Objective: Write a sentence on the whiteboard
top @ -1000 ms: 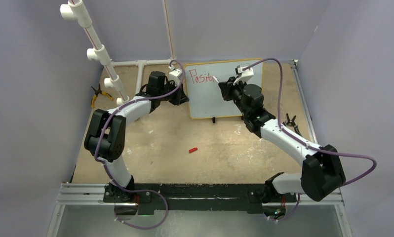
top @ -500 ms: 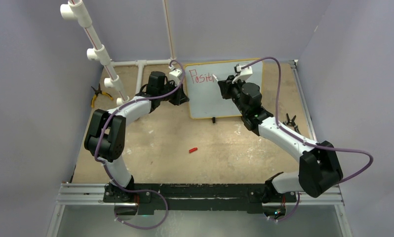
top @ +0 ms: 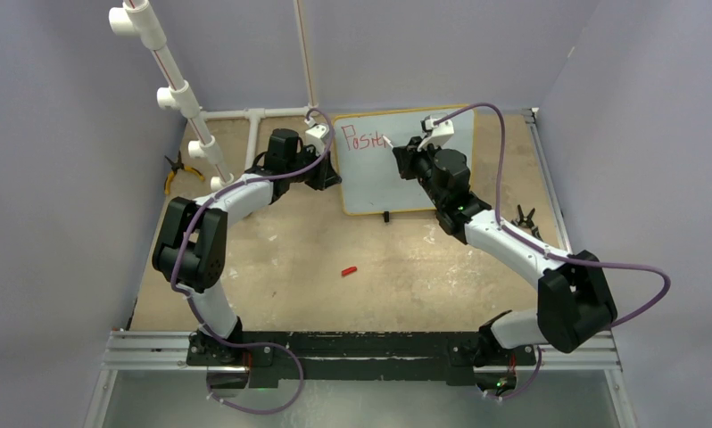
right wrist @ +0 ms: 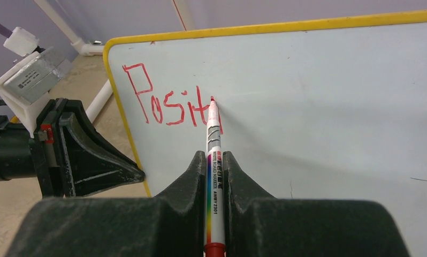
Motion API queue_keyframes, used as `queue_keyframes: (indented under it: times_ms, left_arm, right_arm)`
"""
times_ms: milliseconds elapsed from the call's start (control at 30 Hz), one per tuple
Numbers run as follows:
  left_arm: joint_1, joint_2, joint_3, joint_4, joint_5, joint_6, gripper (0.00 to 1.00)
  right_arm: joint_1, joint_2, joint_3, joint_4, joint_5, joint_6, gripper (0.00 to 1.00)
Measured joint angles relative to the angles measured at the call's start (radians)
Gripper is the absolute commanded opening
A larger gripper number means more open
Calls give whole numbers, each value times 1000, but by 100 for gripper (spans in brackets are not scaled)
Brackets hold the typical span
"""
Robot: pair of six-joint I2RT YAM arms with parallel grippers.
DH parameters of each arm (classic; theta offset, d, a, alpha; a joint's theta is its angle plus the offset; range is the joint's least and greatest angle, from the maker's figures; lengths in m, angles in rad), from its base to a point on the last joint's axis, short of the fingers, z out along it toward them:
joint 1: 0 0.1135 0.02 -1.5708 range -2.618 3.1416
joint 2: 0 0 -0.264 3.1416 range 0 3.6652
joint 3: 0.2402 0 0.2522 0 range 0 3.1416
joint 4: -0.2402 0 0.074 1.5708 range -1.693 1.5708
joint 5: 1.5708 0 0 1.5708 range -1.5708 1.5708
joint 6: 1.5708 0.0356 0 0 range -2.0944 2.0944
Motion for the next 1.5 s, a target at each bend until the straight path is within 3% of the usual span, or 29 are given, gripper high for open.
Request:
queue_keyframes:
  times_ms: [867,1500]
  left_arm:
    - [1,0,0,-13,-8,-1,0]
    - [0,-1,0,-13,-12,-1,0]
  right_arm:
    - [0,16,6,-2,-30,-5,0]
    - [-8,-68,-4,-71,-58,-13,0]
